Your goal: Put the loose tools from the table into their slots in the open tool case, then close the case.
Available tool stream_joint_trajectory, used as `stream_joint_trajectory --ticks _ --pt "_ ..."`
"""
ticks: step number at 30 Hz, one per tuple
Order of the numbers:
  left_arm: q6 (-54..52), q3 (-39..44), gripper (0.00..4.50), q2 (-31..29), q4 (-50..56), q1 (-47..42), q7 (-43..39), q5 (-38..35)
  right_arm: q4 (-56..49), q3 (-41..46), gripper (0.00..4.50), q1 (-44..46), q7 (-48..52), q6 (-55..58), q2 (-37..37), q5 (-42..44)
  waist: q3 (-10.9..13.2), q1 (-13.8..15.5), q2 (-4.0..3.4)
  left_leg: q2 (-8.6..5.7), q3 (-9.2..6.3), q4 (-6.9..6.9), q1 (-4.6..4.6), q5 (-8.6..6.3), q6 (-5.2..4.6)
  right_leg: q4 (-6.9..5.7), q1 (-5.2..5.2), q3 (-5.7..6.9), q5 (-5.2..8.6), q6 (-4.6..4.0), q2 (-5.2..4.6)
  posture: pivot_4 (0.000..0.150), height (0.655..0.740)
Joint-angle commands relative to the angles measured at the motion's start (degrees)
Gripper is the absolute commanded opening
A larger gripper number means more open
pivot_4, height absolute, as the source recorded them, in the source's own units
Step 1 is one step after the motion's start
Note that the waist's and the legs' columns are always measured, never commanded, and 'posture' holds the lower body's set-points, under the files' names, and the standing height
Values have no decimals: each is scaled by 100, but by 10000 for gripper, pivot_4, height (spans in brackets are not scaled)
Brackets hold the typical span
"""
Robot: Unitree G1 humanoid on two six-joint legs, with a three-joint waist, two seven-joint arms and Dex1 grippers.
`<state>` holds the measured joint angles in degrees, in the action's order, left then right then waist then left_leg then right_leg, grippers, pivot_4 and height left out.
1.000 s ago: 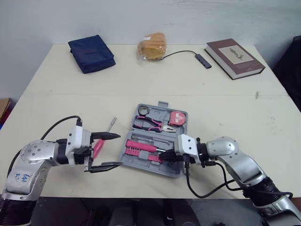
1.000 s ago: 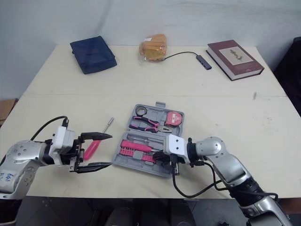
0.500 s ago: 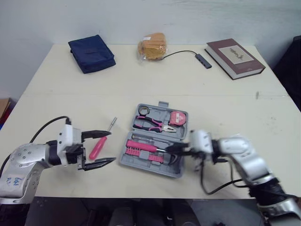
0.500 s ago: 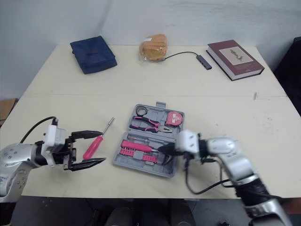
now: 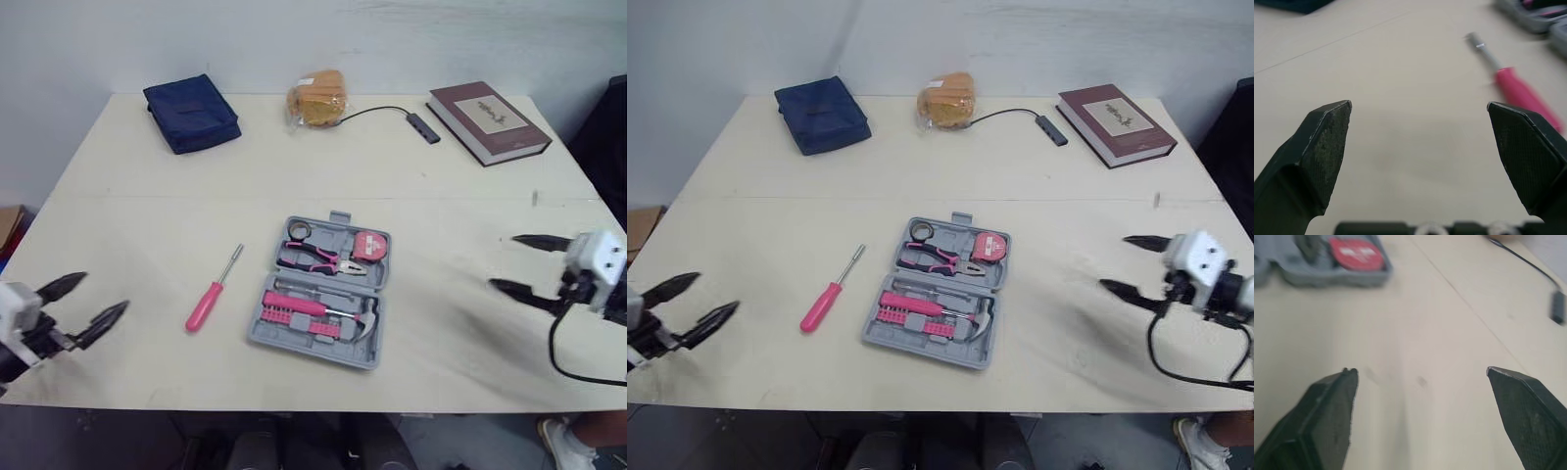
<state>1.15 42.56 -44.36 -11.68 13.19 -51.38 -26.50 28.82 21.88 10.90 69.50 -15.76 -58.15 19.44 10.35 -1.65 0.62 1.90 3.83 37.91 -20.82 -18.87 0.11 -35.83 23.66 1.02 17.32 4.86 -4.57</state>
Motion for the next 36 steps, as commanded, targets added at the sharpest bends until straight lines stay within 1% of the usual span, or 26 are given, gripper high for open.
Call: stream_joint_trajectory --ticks 1,3,5,7,10,11,13,15,16,18,20,23,26,27,30,36 --pt "468 580 45000 -137 -935 47 286 105 1090 468 44603 -73 -240 -727 -198 -138 1 -10 2 0 6 -4 4 -1 -1 1 0 1 1 -1 0 1500 7400" --pt "556 662 45000 -159 -1116 21 288 36 1355 560 44603 -30 -329 -898 -187 -101 4 -20 7 2 16 -8 22 -4 -2 6 -14 1 1 -1 0 1500 7400" --pt "604 526 45000 -124 -830 192 103 53 1010 667 44603 -95 -189 -540 -60 275 4 -31 7 1 23 -9 35 -5 -1 1 -22 -7 -1 2 -7 1500 7400" --pt "640 397 45000 -111 -604 341 -43 93 756 677 44603 -178 -119 -420 21 400 3 -40 7 4 23 -9 44 -8 3 -3 -28 -29 -2 2 -10 1500 7400" --pt "596 348 45000 47 -299 269 184 26 262 520 44603 -219 -162 -182 230 457 2 -42 6 12 22 -22 48 -9 13 -4 -25 -32 1 -3 -11 1500 7400" --pt "481 259 45000 112 2 268 230 -28 -100 397 44603 -185 -144 10 402 582 2 -38 5 13 21 -27 50 -8 16 -5 -25 -32 2 -5 -10 1500 7400" --pt "6 16 45000 195 778 319 345 -174 -927 170 44603 -110 8 376 802 1025 1 -46 9 15 21 -37 52 -4 23 -5 -22 -31 3 -7 -9 1500 7400" --pt "-1015 -279 45000 121 1609 476 784 -144 -1494 33 44603 107 60 687 1094 1373 1 -54 9 19 18 -39 52 0 29 -10 -23 -31 3 -8 -5 1500 7400" --pt "-1429 -341 45000 92 1875 520 988 -125 -1632 9 44603 175 39 780 1160 1418 3 -52 5 19 19 -39 52 2 29 -11 -23 -32 2 -8 -5 1500 7400" --pt "-2134 -442 45000 141 2677 492 1221 -543 -2012 -239 44603 243 274 756 1287 1425 6 -31 -1 15 19 -40 51 3 28 -14 -21 -33 2 -7 -6 1500 7400" --pt "-2592 -574 45000 127 3277 483 1323 -742 -2280 -467 44603 337 453 471 1441 1336 4 -10 3 16 15 -50 50 3 28 -6 -19 -29 2 -7 -4 1500 7400" --pt "-3140 -785 45000 100 3727 411 1581 -770 -2439 -635 44603 423 569 486 1614 1407 4 8 4 15 12 -52 49 3 28 -1 -21 -25 2 -7 -1 1500 7400" --pt "-4001 -1179 45000 164 4123 94 2286 -782 -2687 -952 44603 524 733 637 1863 1530 4 5 5 9 13 -47 50 5 25 -4 -24 -26 2 -7 -3 1500 7400" --pt "-4358 -1269 45000 248 4236 -32 2504 -950 -2771 -1041 44603 548 784 716 1924 1584 4 4 5 8 12 -44 50 7 25 -8 -24 -27 2 -7 -2 1500 7400" --pt "-5037 -1702 45000 436 4420 -360 2931 -1040 -3021 -1307 44603 601 1074 675 2100 1680 4 1 5 7 11 -44 53 11 26 -14 -25 -27 1 -7 -2 1500 7400" --pt "-5419 -2429 45000 658 4335 -608 3330 -657 -3280 -1494 44603 536 1149 808 2128 1631 5 6 6 6 10 -47 50 12 29 -11 -21 -25 1 -7 3 1500 7400"
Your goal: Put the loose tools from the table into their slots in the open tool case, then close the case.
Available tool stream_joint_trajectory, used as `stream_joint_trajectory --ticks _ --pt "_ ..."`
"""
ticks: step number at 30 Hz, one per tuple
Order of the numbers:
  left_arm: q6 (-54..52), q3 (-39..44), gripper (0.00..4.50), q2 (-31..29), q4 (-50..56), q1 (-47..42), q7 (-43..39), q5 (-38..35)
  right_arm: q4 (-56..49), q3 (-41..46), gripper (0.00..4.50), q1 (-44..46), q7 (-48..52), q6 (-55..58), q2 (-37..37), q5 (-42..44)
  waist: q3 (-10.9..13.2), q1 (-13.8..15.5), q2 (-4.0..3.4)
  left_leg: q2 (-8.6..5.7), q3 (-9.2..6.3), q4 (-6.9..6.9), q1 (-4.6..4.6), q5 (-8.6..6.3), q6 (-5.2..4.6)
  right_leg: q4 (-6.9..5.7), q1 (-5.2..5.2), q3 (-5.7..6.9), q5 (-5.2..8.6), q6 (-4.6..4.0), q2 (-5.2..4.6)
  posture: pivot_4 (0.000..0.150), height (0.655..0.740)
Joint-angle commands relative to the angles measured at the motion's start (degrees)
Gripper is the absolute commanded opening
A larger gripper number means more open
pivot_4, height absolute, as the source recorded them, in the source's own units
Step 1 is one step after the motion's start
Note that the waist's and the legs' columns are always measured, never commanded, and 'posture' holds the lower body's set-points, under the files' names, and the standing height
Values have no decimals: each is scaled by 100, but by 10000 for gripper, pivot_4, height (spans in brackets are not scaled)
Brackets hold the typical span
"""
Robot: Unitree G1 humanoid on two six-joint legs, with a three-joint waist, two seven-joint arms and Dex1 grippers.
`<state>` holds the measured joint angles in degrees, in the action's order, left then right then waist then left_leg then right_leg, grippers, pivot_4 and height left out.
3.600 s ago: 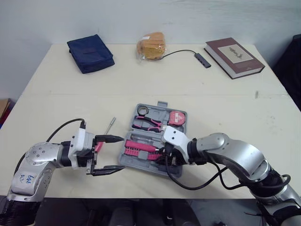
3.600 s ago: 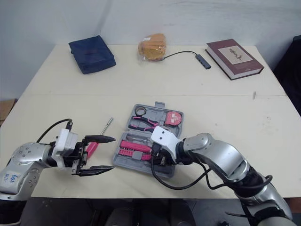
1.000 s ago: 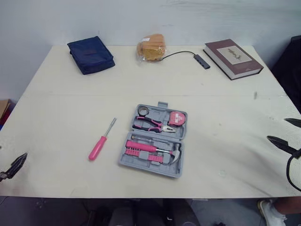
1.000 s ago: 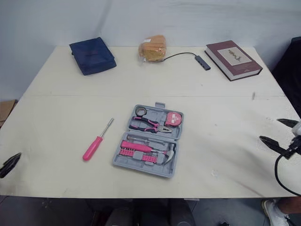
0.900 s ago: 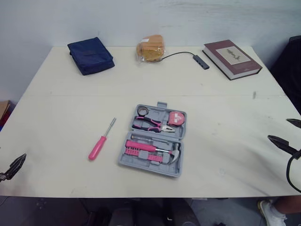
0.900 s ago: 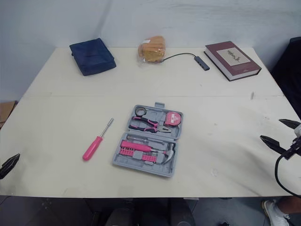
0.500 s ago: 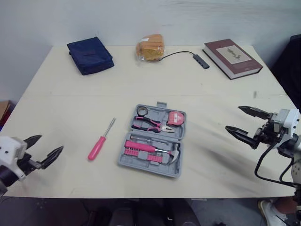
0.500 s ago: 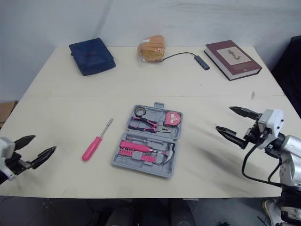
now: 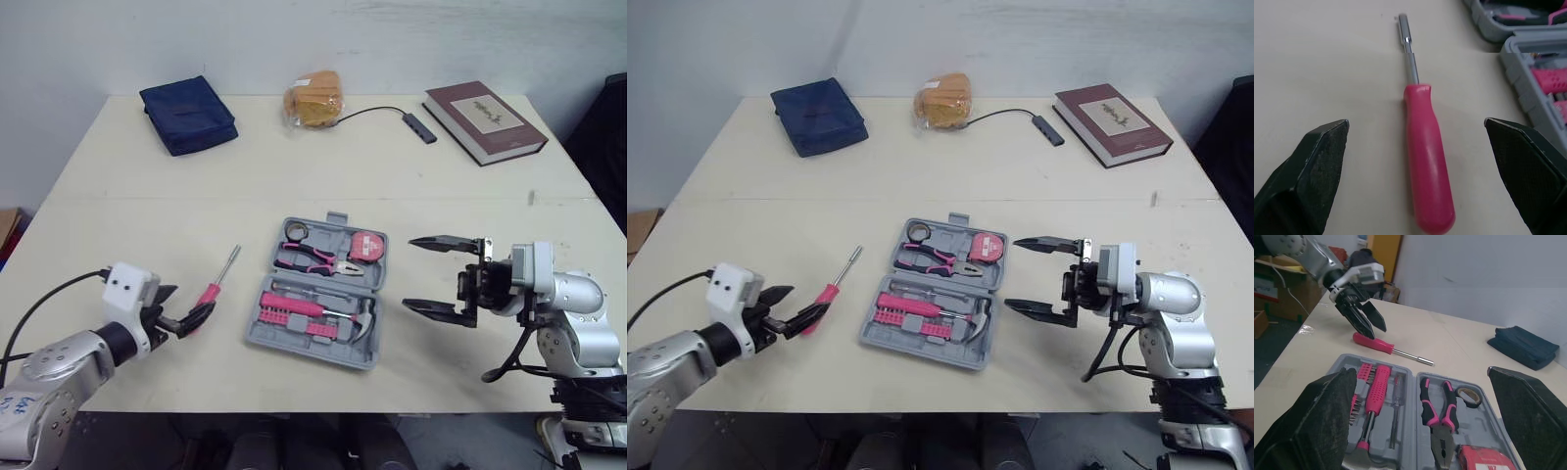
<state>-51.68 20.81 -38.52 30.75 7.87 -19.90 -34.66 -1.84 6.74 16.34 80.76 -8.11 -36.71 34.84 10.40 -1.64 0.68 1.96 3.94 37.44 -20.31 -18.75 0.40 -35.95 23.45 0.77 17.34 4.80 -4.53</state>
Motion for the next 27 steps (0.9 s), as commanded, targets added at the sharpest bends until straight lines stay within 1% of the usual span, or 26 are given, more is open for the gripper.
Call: stream_joint_trajectory --ticks 1,3,6,9,12,13,14,16,17,19,21,23,24,27 --pt "-123 -336 45000 115 89 -102 267 257 -227 24 44603 -17 0 64 -14 80 -1 6 1 -2 -1 2 0 0 0 0 -1 0 0 0 -1 1500 7400" --pt "-13 -482 45000 121 49 -86 383 532 -271 35 44603 -42 -22 75 -11 64 -1 7 2 -4 -1 6 0 0 -1 0 -3 -1 0 0 -3 1500 7400" --pt "-114 -575 36785 149 -13 -28 360 604 -281 49 45000 -65 -87 6 18 -3 -2 8 2 -4 -2 4 2 0 0 -1 -3 -1 0 0 -3 1500 7400" --pt "-75 -525 23098 332 -17 -23 370 601 -225 83 45000 -121 -110 -80 4 -82 -2 9 2 -4 -2 3 2 1 0 -1 -3 -1 0 -1 -3 1500 7400" --pt "-12 -545 9407 374 -1 -30 268 608 -251 119 45000 -170 -172 -99 -23 -127 -2 9 2 -5 -2 4 2 0 0 0 -4 -1 0 -1 -5 1500 7400" --pt "24 -550 5929 386 4 -30 243 624 -261 129 45000 -186 -183 -100 -28 -129 -2 9 2 -6 -2 4 2 0 0 -1 -3 -2 0 0 -6 1500 7400" --pt "38 -548 5559 397 -8 -54 223 625 -260 135 45000 -194 -196 -122 -39 -153 -2 9 2 -6 -2 4 2 1 0 0 -4 -1 0 -1 -5 1500 7400" --pt "477 -511 5562 323 -73 -235 89 769 -252 209 45000 -234 -263 -182 -82 -212 -2 10 2 -6 -2 4 2 1 0 0 -3 -1 0 -1 -5 1500 7400" --pt "713 -325 5562 339 -109 -487 -54 630 -186 288 45000 -246 -262 -242 -148 -256 -2 17 2 -6 -2 4 2 1 0 0 -3 -1 0 -1 -5 1500 7400" --pt "1226 -208 5563 54 -71 -885 -970 279 48 473 45000 -265 -181 -389 -347 -337 4 75 12 -8 -11 14 -7 2 0 -1 -2 10 0 -1 -5 1500 7400" --pt "1593 -302 5563 -334 -41 -1064 -1796 180 156 590 45000 -328 -134 -423 -493 -319 3 88 13 -6 -21 28 -20 2 3 -1 0 21 0 -1 -4 1500 7400" --pt "1823 -435 5563 -650 -115 -1281 -2429 81 219 617 45000 -391 -39 -437 -597 -295 0 87 8 -6 -14 27 -19 8 21 8 -2 13 0 -1 -5 1500 7400" --pt "1868 -474 5563 -705 -173 -1414 -2726 -107 245 620 45000 -400 -23 -450 -619 -306 0 64 8 -8 -8 26 -17 8 23 10 -2 10 1 -2 -6 1500 7400" --pt "2301 -1050 5563 -1067 -415 -1807 -3801 10 335 681 45000 -415 -91 -453 -637 -321 1 9 8 -7 0 28 -19 8 21 11 -1 5 0 -1 -3 1500 7400"
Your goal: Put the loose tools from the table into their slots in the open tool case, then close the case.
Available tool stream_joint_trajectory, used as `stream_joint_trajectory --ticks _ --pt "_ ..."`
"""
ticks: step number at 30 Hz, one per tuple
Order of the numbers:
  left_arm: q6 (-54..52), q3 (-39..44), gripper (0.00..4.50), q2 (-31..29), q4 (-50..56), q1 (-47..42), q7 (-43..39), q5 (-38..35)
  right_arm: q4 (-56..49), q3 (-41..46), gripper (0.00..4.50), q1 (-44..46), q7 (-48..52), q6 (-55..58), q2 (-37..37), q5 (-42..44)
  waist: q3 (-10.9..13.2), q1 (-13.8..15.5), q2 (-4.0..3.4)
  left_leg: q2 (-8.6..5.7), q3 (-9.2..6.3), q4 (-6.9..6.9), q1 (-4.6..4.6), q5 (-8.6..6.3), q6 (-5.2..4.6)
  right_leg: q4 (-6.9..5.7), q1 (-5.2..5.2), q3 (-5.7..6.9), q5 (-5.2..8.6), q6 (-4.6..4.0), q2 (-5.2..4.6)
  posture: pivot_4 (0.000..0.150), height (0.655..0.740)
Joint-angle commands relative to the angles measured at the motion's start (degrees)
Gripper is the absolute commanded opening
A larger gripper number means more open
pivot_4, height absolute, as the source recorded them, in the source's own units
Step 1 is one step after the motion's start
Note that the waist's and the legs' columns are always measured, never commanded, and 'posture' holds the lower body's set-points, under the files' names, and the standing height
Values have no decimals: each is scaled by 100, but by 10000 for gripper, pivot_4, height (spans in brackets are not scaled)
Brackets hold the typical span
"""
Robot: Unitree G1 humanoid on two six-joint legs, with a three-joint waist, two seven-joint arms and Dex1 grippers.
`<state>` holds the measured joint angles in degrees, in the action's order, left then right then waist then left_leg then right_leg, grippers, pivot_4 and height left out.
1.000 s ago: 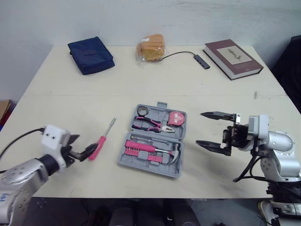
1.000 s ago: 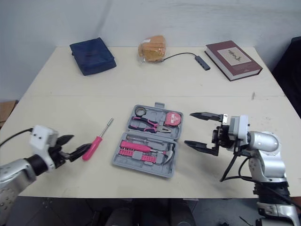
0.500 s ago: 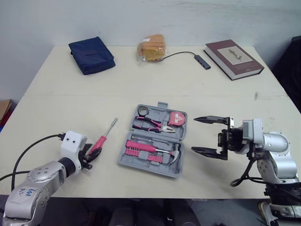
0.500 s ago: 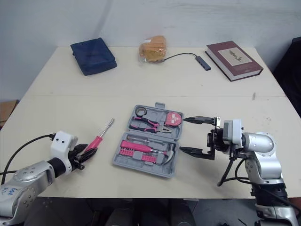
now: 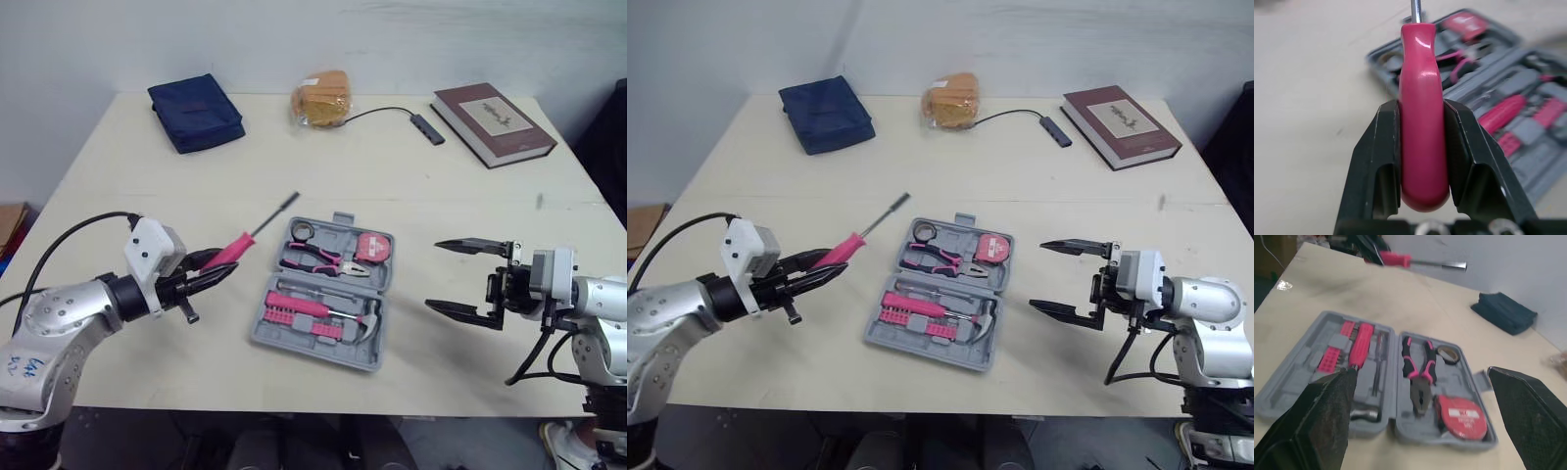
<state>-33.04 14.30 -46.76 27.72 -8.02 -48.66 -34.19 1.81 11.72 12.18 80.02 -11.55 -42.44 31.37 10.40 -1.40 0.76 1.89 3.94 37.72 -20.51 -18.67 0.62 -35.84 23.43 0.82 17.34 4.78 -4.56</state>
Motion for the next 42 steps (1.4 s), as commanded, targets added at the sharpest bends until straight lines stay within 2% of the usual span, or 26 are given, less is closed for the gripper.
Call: stream_joint_trajectory --ticks 1,3,7,11,14,20,25,35,38,39,40,42 --pt "545 -640 5563 -312 -203 -390 -1151 77 -22 197 45000 -13 -34 -82 -72 41 0 -22 0 -1 2 1 1 0 -1 -3 0 -2 0 1 1 1500 7400" --pt "588 -1064 5563 -377 -334 -729 -1537 138 -41 195 45000 -64 -6 -25 -103 75 0 -18 0 -1 4 2 5 -3 -10 -7 0 -4 -1 2 5 1500 7400" --pt "851 -2250 5562 -554 -671 -1353 -1878 1197 -166 121 45000 -322 199 540 -315 286 1 -1 -1 -2 2 2 8 -8 -23 -12 -1 -5 -2 4 13 1500 7400" --pt "582 -2649 5562 -416 -679 -1752 -1905 1361 -366 166 45000 -499 234 719 -334 398 3 -18 3 1 6 10 1 -9 -30 -12 2 -10 -3 6 18 1500 7400" --pt "278 -3000 5563 -596 -621 -1933 -1994 1677 -751 232 45000 -944 278 875 -344 530 3 2 4 4 -1 19 -4 -10 -31 -14 2 -6 -4 7 23 1500 7400" --pt "142 -3205 5562 -737 -519 -2020 -2113 1961 -1025 265 45000 -1311 199 863 -268 517 4 -14 5 1 1 23 -4 -10 -38 -15 0 -13 -6 12 22 1500 7400" --pt "220 -3293 5562 -584 -609 -1985 -2025 2137 -1007 234 45000 -1331 154 802 -221 440 5 3 6 1 -1 25 -4 -9 -38 -14 0 -11 -6 12 23 1500 7400" --pt "935 -3429 5563 -347 -1068 -1894 -2097 2483 -918 176 45000 -1268 68 824 -186 351 5 -1 6 0 0 27 -5 -9 -38 -15 0 -12 -6 12 23 1500 7400" --pt "1157 -3528 5563 -434 -1100 -1840 -2474 2438 -890 176 45000 -1239 23 813 -172 313 5 -1 6 1 0 28 -4 -9 -38 -16 0 -12 -6 13 23 1500 7400" --pt "1196 -3492 15872 -395 -1116 -1831 -2432 2454 -868 177 45000 -1226 10 810 -168 299 5 -1 6 1 0 28 -4 -9 -38 -16 0 -12 -6 12 23 1500 7400" --pt "1218 -3452 18648 -354 -1132 -1827 -2379 2472 -854 178 45000 -1219 3 808 -166 290 5 -1 6 1 0 28 -4 -9 -38 -16 0 -12 -6 12 23 1500 7400" --pt "1679 -3281 28058 -193 -1226 -1835 -2105 2607 -831 167 45000 -1204 -5 799 -158 267 5 5 6 1 0 29 -4 -9 -38 -17 0 -12 -6 12 23 1500 7400"
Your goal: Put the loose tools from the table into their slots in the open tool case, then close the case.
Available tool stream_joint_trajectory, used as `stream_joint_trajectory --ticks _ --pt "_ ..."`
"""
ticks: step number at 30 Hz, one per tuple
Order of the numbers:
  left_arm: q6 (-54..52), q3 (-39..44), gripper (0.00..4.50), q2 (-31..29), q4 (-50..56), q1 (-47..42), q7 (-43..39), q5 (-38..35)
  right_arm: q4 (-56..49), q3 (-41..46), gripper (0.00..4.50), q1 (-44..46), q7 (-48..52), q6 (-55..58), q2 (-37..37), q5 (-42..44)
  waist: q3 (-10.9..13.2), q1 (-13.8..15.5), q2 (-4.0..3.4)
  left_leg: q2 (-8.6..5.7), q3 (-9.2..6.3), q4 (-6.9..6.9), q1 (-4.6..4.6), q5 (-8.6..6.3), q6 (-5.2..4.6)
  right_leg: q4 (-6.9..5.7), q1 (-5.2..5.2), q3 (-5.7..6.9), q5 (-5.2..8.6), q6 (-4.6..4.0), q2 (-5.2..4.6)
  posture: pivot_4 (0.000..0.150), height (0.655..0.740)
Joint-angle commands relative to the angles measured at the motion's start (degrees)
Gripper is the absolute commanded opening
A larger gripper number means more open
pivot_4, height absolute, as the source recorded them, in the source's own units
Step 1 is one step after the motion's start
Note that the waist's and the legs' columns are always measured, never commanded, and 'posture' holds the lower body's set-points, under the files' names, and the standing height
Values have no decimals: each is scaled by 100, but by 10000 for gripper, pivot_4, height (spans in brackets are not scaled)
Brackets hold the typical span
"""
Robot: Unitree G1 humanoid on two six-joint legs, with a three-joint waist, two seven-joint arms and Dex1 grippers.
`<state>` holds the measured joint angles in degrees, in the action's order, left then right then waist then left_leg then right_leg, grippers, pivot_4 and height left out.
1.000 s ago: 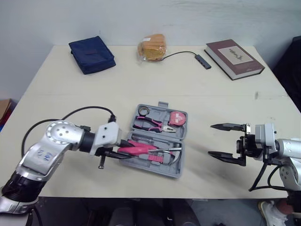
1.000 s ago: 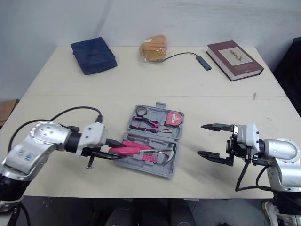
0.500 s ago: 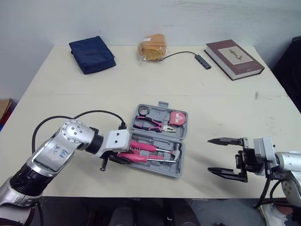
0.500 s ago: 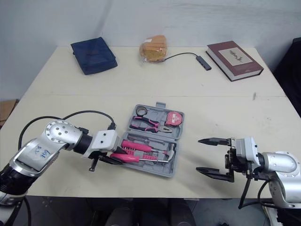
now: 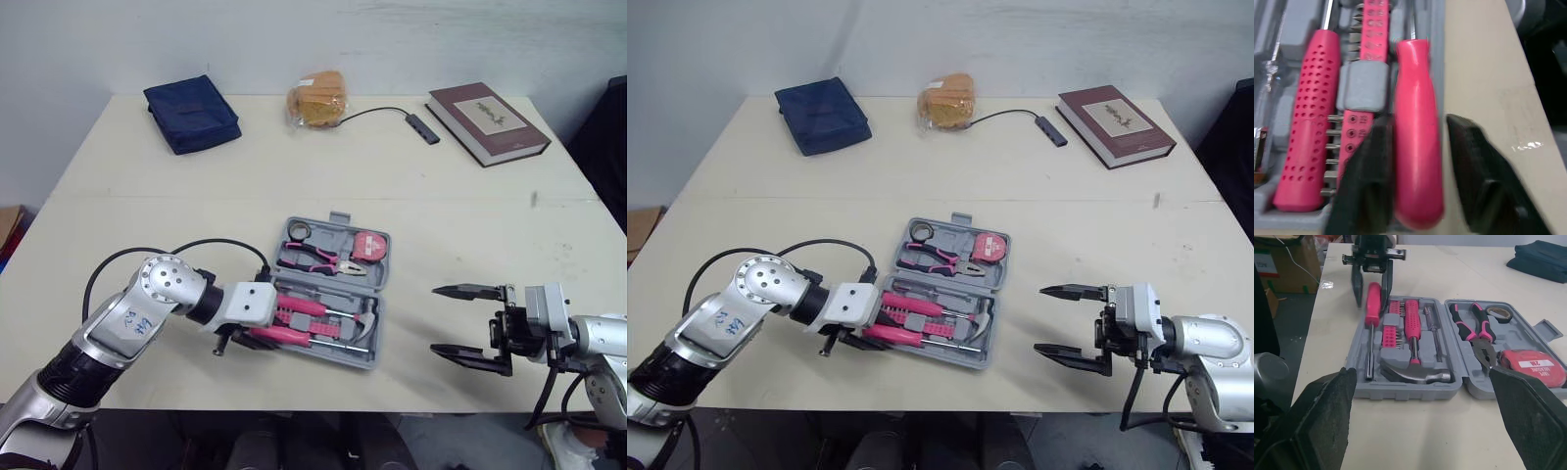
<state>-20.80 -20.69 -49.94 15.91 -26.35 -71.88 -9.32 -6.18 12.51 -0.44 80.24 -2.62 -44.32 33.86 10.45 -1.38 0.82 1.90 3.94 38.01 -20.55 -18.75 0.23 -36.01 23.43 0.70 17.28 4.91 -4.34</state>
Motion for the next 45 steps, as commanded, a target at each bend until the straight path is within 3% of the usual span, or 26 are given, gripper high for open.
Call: stream_joint_trajectory --ticks 1,2,8,12,13,16,20,21,38,45 --pt "607 260 32412 166 -78 -3 268 155 -28 84 45000 61 -27 -98 32 12 0 6 0 0 0 1 -1 0 -1 0 0 0 0 0 0 1500 7400" --pt "585 329 36813 216 -85 -8 222 21 -30 77 45000 62 -33 -100 38 5 0 8 0 0 -1 3 -1 0 -1 0 0 1 0 1 -1 1500 7400" --pt "466 714 36813 199 -11 43 -450 -861 15 66 45000 67 -70 -121 91 -57 0 -8 0 1 0 4 -2 0 -1 -2 0 0 -1 1 -2 1500 7400" --pt "785 1217 36813 758 -141 195 -375 -1567 88 71 45000 24 -97 -154 120 -105 0 1 0 0 0 5 -1 1 0 -4 0 1 -1 1 -3 1500 7400" --pt "719 1265 31552 814 -182 281 -434 -1703 114 66 45000 -2 -95 -176 128 -124 0 3 0 0 -1 7 -3 1 0 -3 -1 2 -1 2 -4 1500 7400" --pt "1243 1115 21130 918 -526 473 -387 -1229 176 62 45000 -50 -132 -220 148 -169 0 4 0 -1 -1 9 -1 1 0 -4 -2 2 -1 2 -5 1500 7400" --pt "1472 967 1833 1128 -731 620 -254 -1037 178 69 45000 -112 -113 -257 161 -181 0 0 0 -1 0 9 0 1 0 -6 -2 2 -2 3 -1 1500 7400" --pt "1515 915 779 1145 -786 644 -262 -959 167 63 45000 -128 -106 -248 160 -181 0 1 0 -1 0 10 0 1 0 -6 -2 2 -2 3 -1 1500 7400" --pt "1534 453 779 1257 -1313 781 32 -147 157 92 45000 -161 -306 -207 151 -210 -1 -2 -1 -1 -1 10 1 0 -1 -7 -2 1 -2 4 -6 1500 7400" --pt "1279 311 779 1308 -1422 774 323 53 154 60 45000 -171 -351 -214 169 -217 -5 -2 -6 0 -5 6 40 -2 -5 0 -51 4 -2 4 -10 1500 7400"
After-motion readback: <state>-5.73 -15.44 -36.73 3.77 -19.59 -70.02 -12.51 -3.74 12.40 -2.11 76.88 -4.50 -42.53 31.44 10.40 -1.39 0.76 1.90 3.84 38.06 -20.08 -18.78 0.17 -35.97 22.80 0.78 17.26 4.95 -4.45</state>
